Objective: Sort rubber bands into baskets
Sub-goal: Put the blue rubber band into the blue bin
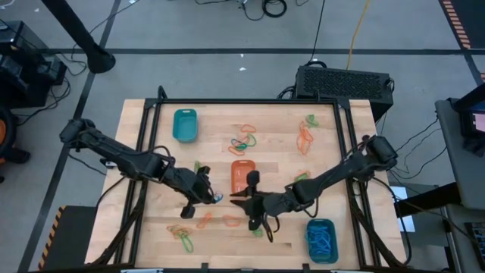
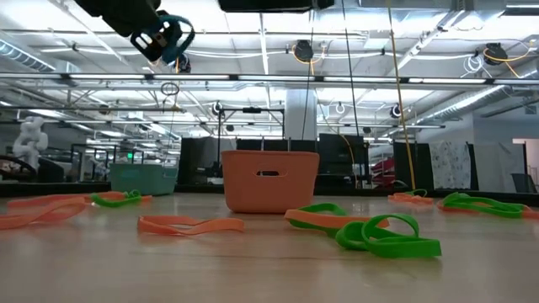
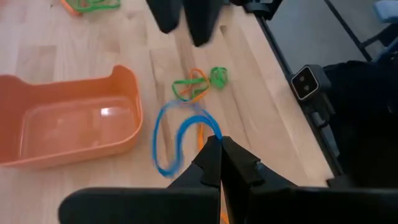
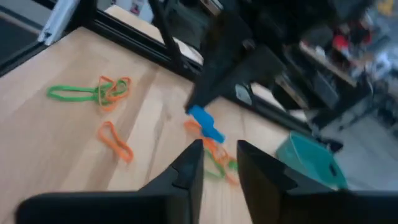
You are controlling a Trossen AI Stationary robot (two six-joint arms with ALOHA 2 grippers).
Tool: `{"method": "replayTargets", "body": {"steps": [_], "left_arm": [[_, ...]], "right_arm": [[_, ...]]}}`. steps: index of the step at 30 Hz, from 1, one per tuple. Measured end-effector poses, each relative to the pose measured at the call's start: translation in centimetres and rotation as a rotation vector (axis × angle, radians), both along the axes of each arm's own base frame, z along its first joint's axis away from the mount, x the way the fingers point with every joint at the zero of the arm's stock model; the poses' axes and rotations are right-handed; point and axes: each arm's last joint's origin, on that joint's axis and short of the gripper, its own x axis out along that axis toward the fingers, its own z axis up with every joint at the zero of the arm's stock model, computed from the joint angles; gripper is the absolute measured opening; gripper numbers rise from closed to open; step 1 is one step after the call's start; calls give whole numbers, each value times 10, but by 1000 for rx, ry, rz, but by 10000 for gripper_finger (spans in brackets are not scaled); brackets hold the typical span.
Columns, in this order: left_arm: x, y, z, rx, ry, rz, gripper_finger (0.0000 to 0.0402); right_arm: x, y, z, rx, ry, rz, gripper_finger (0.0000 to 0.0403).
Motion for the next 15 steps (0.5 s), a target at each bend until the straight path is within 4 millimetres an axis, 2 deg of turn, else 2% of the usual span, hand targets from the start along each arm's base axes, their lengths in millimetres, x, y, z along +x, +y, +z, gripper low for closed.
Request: {"method": "replayTargets", "body": {"steps": [4,9,15], "left_arm": [[2,-1,3,-12,-39,-6,1],[6,-3,9,-45,-111,-26,1],[7,-3,10,-49,-119,-25,1]], "right_arm": [[5,0,-3,7,-19,75,140],[11,-8,-6,-7,-28,59,189],[13,-12,-2,2,-59,53,205]]}}
